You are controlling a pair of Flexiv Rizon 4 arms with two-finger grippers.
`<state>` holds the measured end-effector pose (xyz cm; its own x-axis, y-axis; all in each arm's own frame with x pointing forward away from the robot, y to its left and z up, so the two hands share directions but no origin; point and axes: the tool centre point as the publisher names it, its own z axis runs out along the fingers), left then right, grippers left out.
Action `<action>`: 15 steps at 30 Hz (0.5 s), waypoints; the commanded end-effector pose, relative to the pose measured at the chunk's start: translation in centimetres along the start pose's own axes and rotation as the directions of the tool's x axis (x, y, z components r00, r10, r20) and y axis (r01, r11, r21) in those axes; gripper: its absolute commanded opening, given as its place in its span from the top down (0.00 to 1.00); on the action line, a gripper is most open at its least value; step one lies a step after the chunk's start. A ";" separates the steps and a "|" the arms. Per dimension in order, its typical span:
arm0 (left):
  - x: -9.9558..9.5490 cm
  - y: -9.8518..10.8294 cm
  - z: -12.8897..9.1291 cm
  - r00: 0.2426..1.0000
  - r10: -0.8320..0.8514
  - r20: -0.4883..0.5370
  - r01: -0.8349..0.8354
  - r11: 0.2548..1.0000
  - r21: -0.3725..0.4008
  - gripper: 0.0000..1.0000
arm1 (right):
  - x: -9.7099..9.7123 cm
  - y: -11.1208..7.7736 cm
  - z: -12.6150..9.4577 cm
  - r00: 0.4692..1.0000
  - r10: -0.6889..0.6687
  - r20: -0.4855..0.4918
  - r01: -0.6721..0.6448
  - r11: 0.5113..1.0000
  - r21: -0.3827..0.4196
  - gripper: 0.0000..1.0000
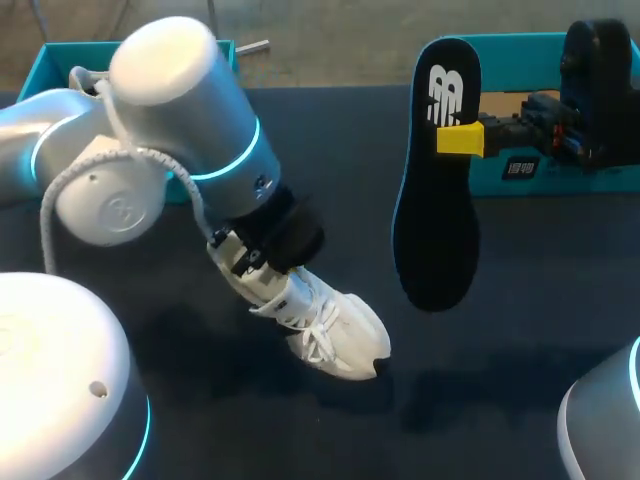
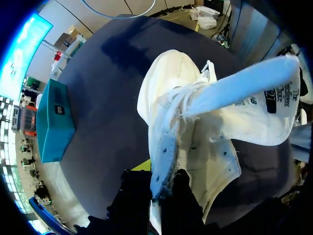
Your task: Take the shoe out of the shoebox, open the shoe tongue, remove and reinsert the insole, then place the shoe into the shoebox
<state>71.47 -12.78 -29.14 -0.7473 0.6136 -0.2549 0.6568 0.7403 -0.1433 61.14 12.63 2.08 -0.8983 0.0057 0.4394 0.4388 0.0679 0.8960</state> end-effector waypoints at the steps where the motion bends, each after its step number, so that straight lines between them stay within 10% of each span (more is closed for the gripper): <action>1: 0.6 0.2 -0.5 1.000 0.001 0.023 -0.001 1.000 0.002 1.00 | -0.2 0.1 0.3 1.000 0.002 -0.001 -0.002 1.000 0.003 1.00; 6: 0.6 0.2 -0.5 1.000 0.001 0.023 -0.001 1.000 0.002 1.00 | -0.2 0.1 0.3 1.000 0.002 -0.001 -0.002 1.000 0.003 1.00; 15: 1.3 -0.8 -2.1 0.848 0.530 0.025 -0.531 0.845 0.063 1.00 | -0.2 0.1 0.3 1.000 0.002 -0.001 -0.002 1.000 0.003 1.00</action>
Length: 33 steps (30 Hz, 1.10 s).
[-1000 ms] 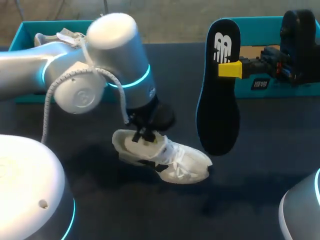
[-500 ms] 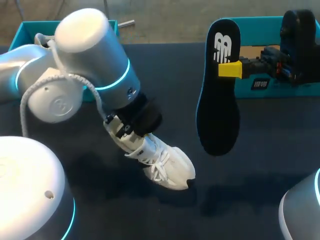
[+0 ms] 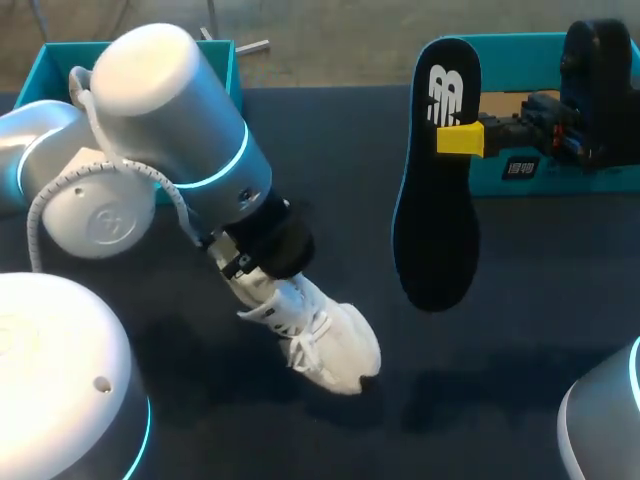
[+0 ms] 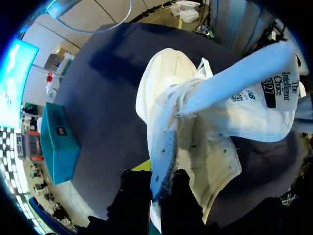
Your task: Take the shoe out of the shoebox, open the shoe tongue, remove and reinsert the insole, then place the shoe into the shoebox
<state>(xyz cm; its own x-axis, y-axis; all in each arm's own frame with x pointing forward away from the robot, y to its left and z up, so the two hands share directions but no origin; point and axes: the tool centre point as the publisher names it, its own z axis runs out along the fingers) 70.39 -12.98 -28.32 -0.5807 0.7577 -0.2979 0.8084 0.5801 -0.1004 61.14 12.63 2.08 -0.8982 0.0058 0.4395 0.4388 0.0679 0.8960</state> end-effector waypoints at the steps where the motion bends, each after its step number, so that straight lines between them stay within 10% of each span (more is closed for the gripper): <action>1: 1.0 -0.2 -1.4 0.927 0.375 0.007 -0.375 0.926 0.049 1.00 | -0.2 0.1 0.3 1.000 0.002 -0.001 -0.002 1.000 0.003 1.00; 33: 1.4 -4.6 2.9 0.830 0.553 -0.067 -0.541 0.829 0.139 1.00 | -0.2 0.1 0.3 1.000 0.002 -0.001 -0.002 1.000 0.003 1.00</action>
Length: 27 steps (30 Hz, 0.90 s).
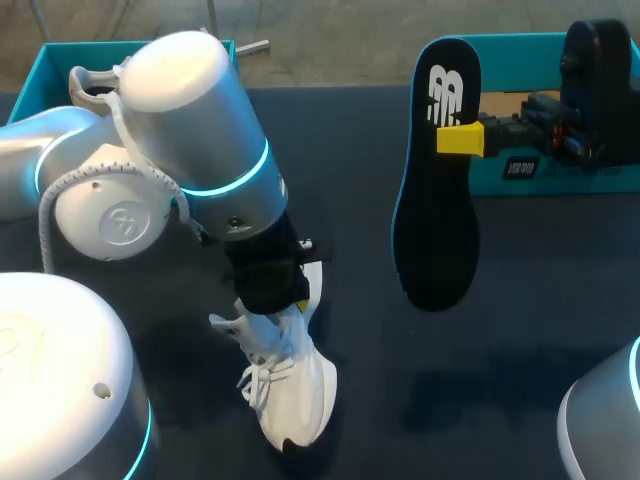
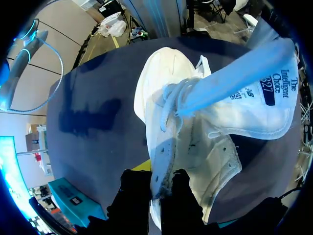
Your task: Take the shoe out of the shoebox, open the shoe tongue, remove and reinsert the insole, then place the shoe into the shoebox
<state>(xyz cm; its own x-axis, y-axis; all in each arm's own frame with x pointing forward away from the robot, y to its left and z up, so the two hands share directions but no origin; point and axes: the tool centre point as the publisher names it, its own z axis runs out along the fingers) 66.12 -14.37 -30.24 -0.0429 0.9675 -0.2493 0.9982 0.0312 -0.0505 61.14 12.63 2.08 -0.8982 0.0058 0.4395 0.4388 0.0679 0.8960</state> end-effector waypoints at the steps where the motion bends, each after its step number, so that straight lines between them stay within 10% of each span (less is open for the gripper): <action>1: -0.8 0.0 1.2 1.000 0.000 -0.013 0.000 1.000 0.004 1.00 | -0.2 0.1 0.3 1.000 0.002 -0.001 -0.002 1.000 0.003 1.00; 27: -1.9 0.5 4.8 0.998 -0.003 -0.060 0.006 0.999 0.048 1.00 | -0.2 0.1 0.3 1.000 0.002 -0.001 -0.002 1.000 0.003 1.00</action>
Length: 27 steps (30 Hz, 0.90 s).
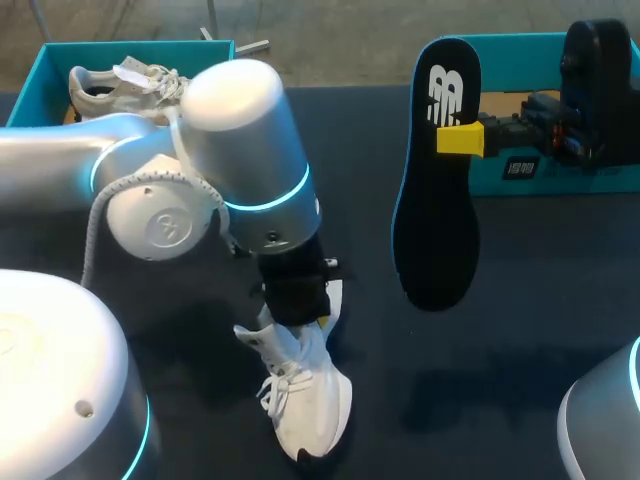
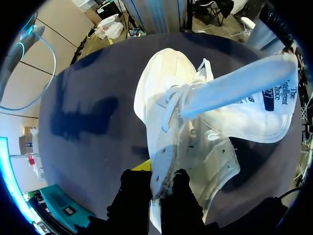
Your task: Take the shoe out of the shoebox, open the shoe tongue, remove and reinsert the insole, then place the shoe into the shoebox
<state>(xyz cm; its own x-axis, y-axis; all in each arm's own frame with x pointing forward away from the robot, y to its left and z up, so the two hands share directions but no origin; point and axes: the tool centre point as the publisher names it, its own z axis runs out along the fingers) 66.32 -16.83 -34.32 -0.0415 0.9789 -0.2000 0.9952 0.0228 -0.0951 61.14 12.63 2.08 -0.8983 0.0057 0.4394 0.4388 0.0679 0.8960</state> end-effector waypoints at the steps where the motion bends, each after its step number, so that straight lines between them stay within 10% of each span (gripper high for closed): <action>1: -0.6 0.2 0.2 1.000 -0.002 -0.009 0.002 1.000 0.003 1.00 | -0.2 0.1 0.3 1.000 0.002 -0.001 -0.002 1.000 0.003 1.00; 27: -0.7 -1.4 1.2 0.998 0.046 -0.034 -0.043 0.997 0.065 1.00 | -0.2 0.1 0.3 1.000 0.002 -0.001 -0.002 1.000 0.003 1.00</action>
<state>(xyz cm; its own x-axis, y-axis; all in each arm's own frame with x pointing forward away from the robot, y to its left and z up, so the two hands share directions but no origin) 64.75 -17.23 -34.73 0.0058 0.9845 -0.1751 0.9892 -0.0314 -0.1434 61.14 12.63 2.08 -0.8983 0.0057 0.4394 0.4388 0.0679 0.8960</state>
